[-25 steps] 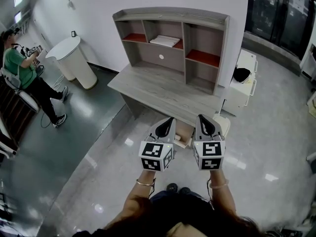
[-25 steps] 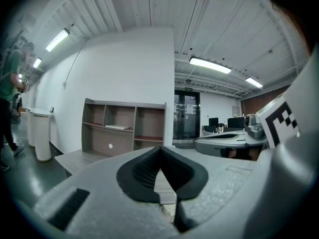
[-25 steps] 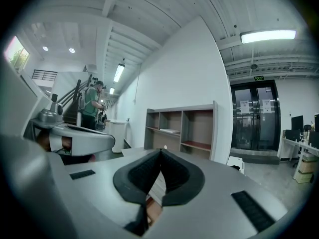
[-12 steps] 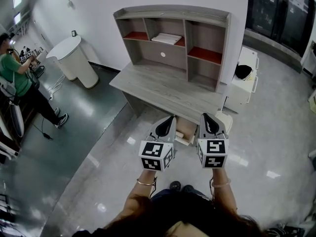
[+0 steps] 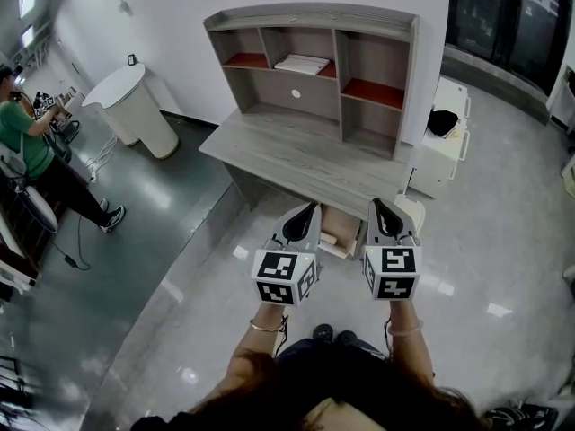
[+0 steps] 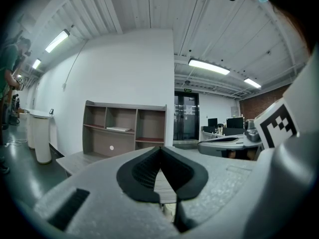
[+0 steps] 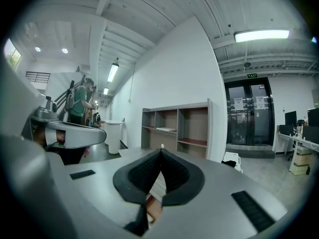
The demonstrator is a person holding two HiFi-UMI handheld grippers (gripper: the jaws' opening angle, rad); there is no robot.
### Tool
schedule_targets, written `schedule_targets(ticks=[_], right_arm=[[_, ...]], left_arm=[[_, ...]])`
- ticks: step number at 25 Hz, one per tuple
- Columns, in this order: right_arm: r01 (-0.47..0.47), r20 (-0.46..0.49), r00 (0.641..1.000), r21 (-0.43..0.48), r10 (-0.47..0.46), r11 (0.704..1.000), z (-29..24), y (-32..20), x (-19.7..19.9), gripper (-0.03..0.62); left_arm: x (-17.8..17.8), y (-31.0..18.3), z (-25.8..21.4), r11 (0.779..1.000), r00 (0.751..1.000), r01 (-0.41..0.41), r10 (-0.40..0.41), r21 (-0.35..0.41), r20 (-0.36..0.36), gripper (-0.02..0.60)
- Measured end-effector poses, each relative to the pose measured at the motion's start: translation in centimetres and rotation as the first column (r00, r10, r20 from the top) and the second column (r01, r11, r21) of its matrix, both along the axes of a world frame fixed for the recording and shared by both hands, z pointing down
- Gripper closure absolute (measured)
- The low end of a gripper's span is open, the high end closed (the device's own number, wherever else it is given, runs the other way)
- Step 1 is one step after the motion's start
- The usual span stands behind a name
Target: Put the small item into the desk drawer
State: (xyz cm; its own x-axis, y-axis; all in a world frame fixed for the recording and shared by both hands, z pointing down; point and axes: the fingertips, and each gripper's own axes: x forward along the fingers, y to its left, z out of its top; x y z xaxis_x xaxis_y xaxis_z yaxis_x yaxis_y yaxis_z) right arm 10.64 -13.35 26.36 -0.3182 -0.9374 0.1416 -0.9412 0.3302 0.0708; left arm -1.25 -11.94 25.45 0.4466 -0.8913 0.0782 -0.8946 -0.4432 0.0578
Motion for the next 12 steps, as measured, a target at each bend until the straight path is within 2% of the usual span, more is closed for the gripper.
schedule_targets(ticks=[12], right_arm=[[-0.009,-0.014,1.0,0.01,0.009,1.0,0.07,-0.21,-0.9,0.592]], left_arm=[[-0.54,-0.17,-0.18,1.0,1.0,-0.016,0.016,0.006,-0.01,0.566]])
